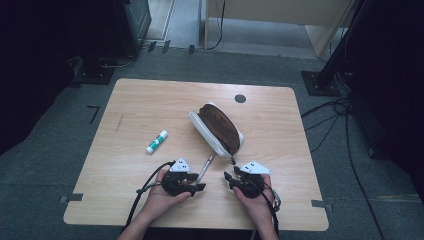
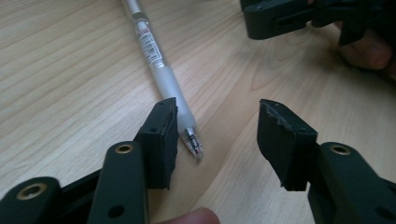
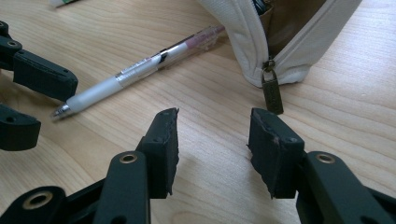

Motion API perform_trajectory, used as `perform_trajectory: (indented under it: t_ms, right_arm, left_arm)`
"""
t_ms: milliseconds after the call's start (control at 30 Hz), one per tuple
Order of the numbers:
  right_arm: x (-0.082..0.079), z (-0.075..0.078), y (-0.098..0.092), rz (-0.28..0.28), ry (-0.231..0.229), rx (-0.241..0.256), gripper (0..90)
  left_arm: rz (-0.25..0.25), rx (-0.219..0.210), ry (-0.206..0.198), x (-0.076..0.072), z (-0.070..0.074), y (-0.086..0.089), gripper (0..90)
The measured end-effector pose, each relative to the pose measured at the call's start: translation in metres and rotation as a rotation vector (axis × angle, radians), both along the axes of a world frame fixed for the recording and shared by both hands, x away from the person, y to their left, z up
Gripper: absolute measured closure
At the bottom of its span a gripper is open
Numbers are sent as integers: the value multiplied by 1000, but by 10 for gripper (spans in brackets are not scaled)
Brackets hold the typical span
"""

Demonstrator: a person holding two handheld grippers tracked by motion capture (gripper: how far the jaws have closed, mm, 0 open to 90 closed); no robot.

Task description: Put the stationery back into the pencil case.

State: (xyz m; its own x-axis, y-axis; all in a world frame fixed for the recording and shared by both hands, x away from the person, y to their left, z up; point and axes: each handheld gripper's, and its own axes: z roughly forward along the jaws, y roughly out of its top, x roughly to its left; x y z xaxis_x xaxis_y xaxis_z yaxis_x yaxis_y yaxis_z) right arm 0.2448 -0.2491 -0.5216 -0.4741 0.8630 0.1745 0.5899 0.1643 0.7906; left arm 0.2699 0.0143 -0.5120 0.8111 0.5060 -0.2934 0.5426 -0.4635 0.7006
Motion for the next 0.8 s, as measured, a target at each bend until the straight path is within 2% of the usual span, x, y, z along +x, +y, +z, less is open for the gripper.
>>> perform_trajectory:
  t_ms: [100, 233, 333, 367, 400, 467, 733, 800]
  right_arm:
    - [0, 0, 1, 0, 3, 2, 527]
    - [-1, 0, 2, 4, -1, 1, 527]
    - [-2, 0, 4, 3, -1, 7, 527]
    - [-3, 0, 6, 3, 3, 10, 527]
    - [-3, 0, 6, 3, 3, 10, 527]
    - [-4, 0, 11, 4, 2, 12, 527]
    - [-5, 0, 30, 8, 8, 16, 501]
    - [-4, 0, 38, 0, 13, 20, 490]
  left_arm:
    - [-11, -8, -11, -1, 0, 0, 459]
    - [-3, 13, -45, -2, 3, 4, 430]
    - [21, 11, -68, -1, 6, 15, 407]
    - [38, 5, -82, -1, 9, 24, 395]
    - [38, 5, -82, -1, 9, 24, 389]
    - [61, 1, -89, -1, 11, 35, 371]
    - [214, 2, -90, 5, 13, 88, 281]
    - [278, 12, -90, 6, 14, 103, 183]
